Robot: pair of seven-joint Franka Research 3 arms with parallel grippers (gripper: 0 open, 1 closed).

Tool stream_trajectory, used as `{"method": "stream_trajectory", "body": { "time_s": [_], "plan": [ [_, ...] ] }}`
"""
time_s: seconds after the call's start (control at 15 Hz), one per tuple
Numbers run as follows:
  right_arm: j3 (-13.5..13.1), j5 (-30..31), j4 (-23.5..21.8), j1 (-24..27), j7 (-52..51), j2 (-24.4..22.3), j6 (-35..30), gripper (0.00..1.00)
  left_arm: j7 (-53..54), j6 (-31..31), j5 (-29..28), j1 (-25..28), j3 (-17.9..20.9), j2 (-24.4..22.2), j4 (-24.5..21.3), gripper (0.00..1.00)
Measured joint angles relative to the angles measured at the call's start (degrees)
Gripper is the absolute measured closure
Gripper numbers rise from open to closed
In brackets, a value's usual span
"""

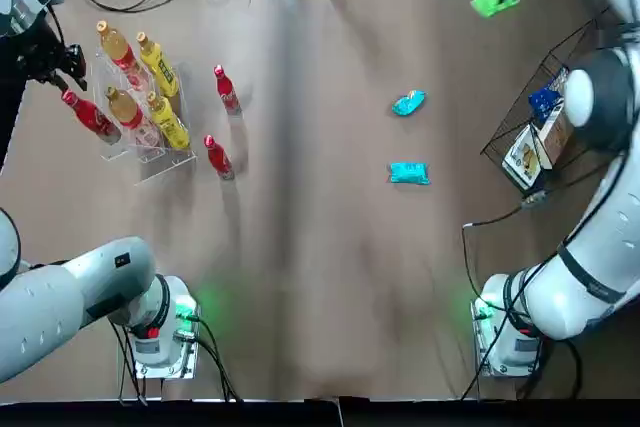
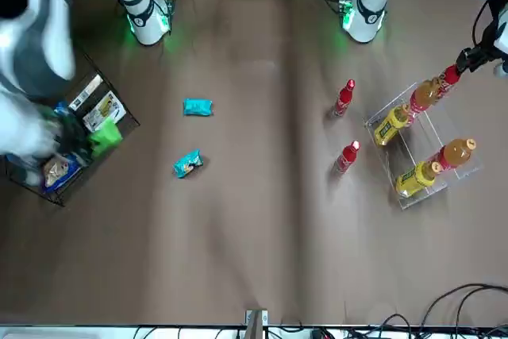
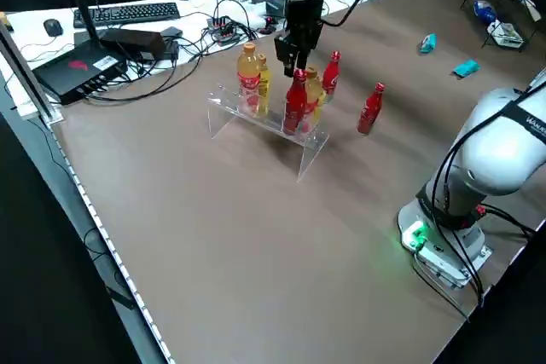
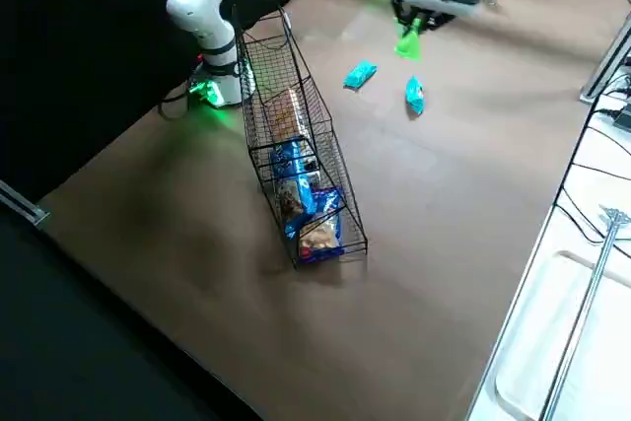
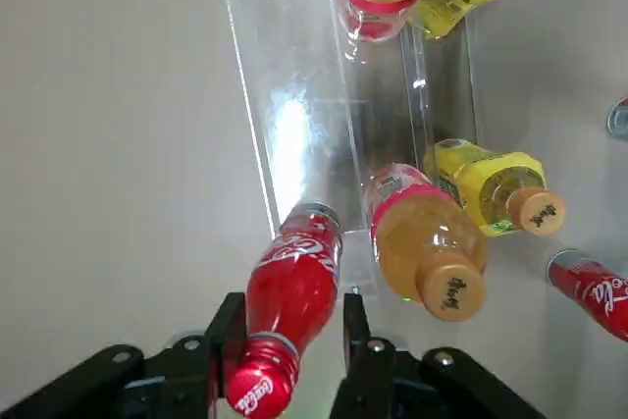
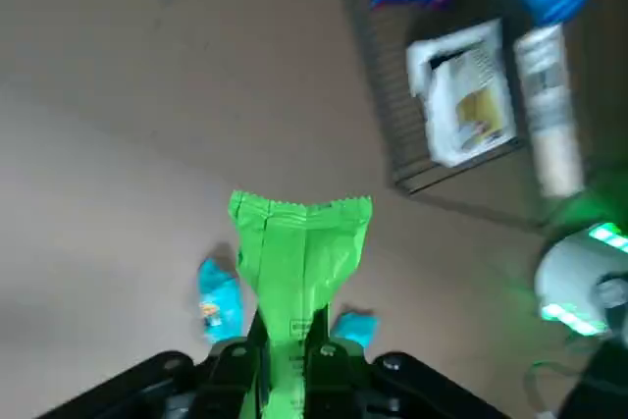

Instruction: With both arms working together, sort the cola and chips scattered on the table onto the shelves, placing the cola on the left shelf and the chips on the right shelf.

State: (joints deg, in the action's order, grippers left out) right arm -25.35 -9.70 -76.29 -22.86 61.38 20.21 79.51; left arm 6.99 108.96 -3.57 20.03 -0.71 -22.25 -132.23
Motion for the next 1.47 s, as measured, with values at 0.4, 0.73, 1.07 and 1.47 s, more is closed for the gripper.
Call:
{"method": "stream_trajectory", "body": {
  "time_s": [0.4, 0.73, 1.07, 1.47],
  "plan": [
    [-10.47, 13.87, -0.63, 1.58, -23.82, -5.84, -5.39, 0.84, 0.19, -1.91, 0.0, -0.18, -0.76, -0.18, 4.52, 0.0],
    [-20.2, 14.82, 0.7, 2.12, -40.74, -5.92, -7.32, 0.84, -0.27, -12.79, 0.11, -5.01, -1.32, -0.07, 16.04, 0.0],
    [-25.07, 14.85, 0.59, 2.47, -45.67, -5.9, -3.76, 0.84, -12.48, -13.62, 1.05, -15.04, -6.99, 8.25, 21.04, 0.0],
    [-25.14, 14.79, -1.99, 3.31, -45.7, -5.05, 4.47, 0.84, -22.87, -5.35, 1.06, -20.95, -9.59, 24.92, 27.4, 0.0]
  ]
}}
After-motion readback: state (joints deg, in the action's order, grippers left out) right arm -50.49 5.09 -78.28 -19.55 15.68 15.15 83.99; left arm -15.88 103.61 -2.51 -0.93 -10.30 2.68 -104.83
